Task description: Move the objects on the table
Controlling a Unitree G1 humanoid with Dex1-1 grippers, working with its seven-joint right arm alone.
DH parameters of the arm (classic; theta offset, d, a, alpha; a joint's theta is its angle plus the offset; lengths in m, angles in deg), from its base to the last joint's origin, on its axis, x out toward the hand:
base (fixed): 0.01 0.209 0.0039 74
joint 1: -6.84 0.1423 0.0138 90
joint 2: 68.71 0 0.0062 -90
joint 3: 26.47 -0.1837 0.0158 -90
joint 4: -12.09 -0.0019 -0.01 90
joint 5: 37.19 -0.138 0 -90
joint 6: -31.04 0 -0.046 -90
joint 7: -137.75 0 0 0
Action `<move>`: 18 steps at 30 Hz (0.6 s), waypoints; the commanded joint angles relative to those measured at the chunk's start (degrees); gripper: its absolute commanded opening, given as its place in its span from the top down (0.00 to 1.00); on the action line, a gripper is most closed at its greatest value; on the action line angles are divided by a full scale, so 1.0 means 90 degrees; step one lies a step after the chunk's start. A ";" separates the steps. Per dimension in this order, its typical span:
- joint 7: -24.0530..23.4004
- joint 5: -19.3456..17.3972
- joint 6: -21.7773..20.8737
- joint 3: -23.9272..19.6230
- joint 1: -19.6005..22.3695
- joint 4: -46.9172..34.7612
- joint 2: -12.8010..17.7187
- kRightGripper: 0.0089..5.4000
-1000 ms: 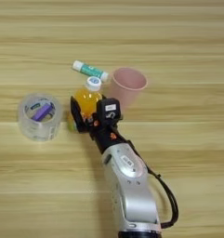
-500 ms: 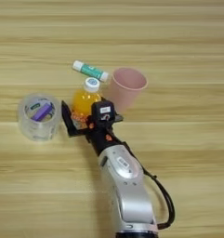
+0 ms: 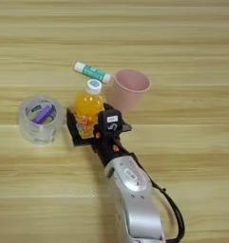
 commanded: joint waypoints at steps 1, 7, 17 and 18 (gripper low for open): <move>-0.0084 0.0014 -0.0138 -0.0163 0.0028 -0.0443 0.0122 0.00; -0.0058 -0.0013 -0.0072 -0.0263 -0.0246 -0.0624 0.0135 0.00; -0.0043 -0.0107 0.0168 -0.0470 -0.0716 -0.1046 0.0182 0.00; -0.0045 -0.0105 0.0181 -0.0490 -0.0755 -0.1049 0.0187 0.00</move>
